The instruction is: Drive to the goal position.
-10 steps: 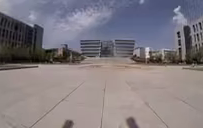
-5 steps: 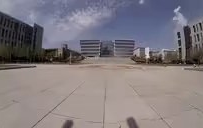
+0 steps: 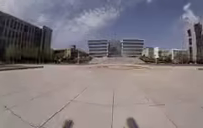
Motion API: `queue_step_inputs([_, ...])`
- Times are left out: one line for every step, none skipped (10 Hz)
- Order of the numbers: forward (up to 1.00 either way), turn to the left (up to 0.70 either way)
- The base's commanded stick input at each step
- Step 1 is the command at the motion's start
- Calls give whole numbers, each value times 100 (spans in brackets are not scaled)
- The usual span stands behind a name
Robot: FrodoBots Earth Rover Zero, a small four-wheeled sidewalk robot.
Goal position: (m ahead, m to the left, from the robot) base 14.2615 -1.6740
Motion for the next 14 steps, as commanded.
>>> queue_step_inputs([70, 2])
queue_step_inputs([70, 3])
queue_step_inputs([70, 3])
queue_step_inputs([70, 3])
queue_step_inputs([70, 7])
queue_step_inputs([70, 29])
queue_step_inputs([70, 35])
queue_step_inputs([70, 21])
queue_step_inputs([70, 4])
queue_step_inputs([70, 3])
queue_step_inputs([70, 3])
queue_step_inputs([70, 3])
queue_step_inputs([70, 2])
queue_step_inputs([70, 2])
